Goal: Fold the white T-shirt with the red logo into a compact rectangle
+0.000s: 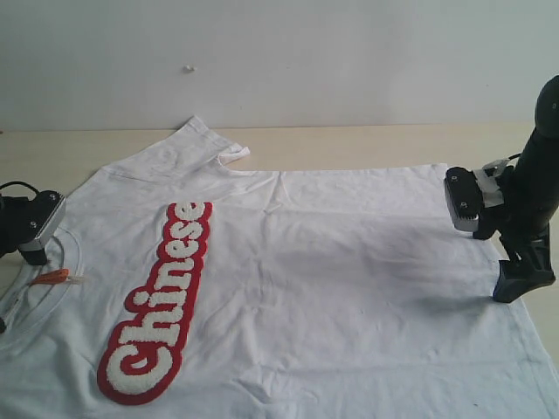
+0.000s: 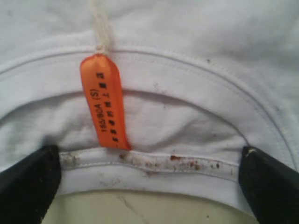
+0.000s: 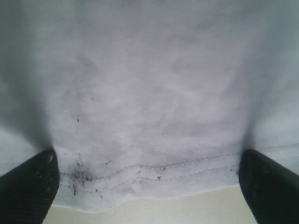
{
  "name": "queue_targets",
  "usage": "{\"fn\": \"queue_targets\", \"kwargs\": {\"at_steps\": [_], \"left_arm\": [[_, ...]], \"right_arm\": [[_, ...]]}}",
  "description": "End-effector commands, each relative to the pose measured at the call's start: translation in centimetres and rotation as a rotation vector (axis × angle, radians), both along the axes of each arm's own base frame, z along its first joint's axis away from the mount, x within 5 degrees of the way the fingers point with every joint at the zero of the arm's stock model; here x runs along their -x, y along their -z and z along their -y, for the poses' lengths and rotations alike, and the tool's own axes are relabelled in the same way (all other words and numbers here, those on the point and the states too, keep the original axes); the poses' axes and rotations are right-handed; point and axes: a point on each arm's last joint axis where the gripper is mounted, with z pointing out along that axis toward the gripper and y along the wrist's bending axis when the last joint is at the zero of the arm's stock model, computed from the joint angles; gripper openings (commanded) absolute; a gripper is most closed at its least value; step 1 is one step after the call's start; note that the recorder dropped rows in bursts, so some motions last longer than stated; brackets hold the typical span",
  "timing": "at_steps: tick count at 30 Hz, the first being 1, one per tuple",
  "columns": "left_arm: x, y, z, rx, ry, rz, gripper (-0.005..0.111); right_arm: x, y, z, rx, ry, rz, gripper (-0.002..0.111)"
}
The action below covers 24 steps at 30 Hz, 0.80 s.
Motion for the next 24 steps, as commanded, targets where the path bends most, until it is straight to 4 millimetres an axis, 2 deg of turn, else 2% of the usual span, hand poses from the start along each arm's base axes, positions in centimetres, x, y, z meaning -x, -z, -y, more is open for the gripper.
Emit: {"fn": "queue_targets", "kwargs": {"at_steps": [1,2,7,12,14,15,16,24], "left_arm": [[0.2,0.9,-0.2,-0.008,-0.004,-0.026,0.104],[0.2,0.9,-0.2,-0.008,-0.004,-0.026,0.104],[0.2,0.9,-0.2,-0.008,-0.004,-0.026,0.104],[0.2,0.9,-0.2,-0.008,-0.004,-0.026,0.104],[0.2,0.9,-0.2,-0.008,-0.004,-0.026,0.104],[0.2,0.9,-0.2,-0.008,-0.004,-0.026,0.104],[0.2,0.9,-0.2,-0.008,-0.004,-0.026,0.104],[0.2,0.9,-0.2,-0.008,-0.004,-0.026,0.104]], "right_arm": [[-0.3,0.0,0.0,0.009,-0.01,0.033,0.097],[-0.3,0.0,0.0,0.01,-0.01,0.033,0.093],[0.0,0.6,0.0,0.004,-0.018,-0.014,0.054],[0.7,1.6,0.2,0.028,-0.051,-0.106,0.026],[1.0,1.5,0.2,0.027,-0.007,-0.138,0.014],[1.0,1.5,0.3,0.034,0.02,-0.148,0.003],[1.0,1.5,0.3,0.038,0.033,-0.149,0.0],[0.6,1.6,0.4,0.048,0.038,-0.104,0.0]]}}
